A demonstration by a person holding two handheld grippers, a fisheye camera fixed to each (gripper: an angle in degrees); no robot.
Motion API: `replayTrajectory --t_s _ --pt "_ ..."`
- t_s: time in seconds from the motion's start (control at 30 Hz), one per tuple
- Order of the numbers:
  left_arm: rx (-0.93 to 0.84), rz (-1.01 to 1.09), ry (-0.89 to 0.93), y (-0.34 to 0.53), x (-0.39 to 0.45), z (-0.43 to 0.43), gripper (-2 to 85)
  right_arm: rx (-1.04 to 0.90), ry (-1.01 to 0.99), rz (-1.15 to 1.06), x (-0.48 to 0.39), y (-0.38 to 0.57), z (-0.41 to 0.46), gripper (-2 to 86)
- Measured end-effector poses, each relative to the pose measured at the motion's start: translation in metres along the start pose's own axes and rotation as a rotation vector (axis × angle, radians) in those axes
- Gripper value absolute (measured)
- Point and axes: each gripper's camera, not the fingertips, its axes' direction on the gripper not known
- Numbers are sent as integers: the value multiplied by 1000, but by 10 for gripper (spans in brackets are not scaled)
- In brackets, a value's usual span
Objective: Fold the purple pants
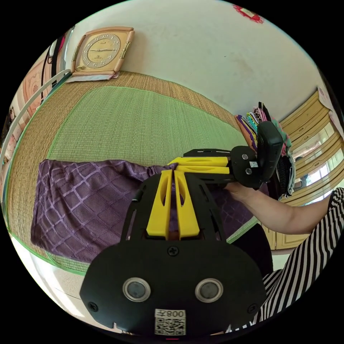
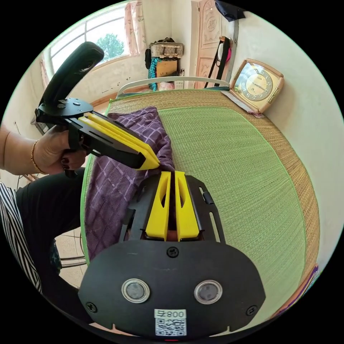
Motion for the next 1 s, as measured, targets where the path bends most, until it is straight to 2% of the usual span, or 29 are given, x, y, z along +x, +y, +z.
replayTrajectory --t_s 0.3,0.5,0.67,0.73,0.87,1.0 --pt "-171 -65 -182 4 -10 12 1 -16 -249 272 90 4 12 5" --pt "-141 -58 -181 8 -6 8 1 -92 -354 378 126 5 36 4" --pt "-142 -55 -183 9 -7 8 2 -79 -433 468 146 10 35 9" --pt "-144 -57 -185 9 -9 9 2 -58 -447 477 148 13 25 9" --pt "-116 -46 -166 11 -10 6 2 -1 -353 483 138 17 -12 3" --pt "-89 -9 -116 10 -11 17 2 3 -358 369 87 -3 -18 1"
